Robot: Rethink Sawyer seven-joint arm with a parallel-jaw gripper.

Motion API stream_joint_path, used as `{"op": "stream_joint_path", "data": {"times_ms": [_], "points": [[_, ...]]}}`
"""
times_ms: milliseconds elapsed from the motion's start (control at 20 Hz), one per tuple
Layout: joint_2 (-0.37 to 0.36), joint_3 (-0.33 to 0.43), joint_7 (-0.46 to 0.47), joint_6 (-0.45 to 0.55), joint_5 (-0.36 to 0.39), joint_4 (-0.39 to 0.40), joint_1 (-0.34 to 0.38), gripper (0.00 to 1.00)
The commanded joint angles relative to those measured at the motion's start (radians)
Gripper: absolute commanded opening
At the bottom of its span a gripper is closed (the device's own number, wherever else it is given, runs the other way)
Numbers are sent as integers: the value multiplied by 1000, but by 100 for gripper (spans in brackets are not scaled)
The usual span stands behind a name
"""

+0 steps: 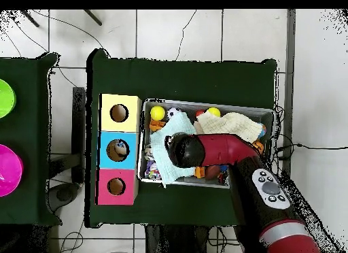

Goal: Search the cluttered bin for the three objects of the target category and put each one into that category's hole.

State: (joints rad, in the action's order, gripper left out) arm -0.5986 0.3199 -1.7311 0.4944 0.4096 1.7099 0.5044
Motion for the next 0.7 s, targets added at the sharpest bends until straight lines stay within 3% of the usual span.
{"op": "stream_joint_path", "data": {"times_ms": [50,700], "points": [[-6,-16,7,115,29,12,-19,100],[110,-122,-42,163,34,16,-108,100]]}}
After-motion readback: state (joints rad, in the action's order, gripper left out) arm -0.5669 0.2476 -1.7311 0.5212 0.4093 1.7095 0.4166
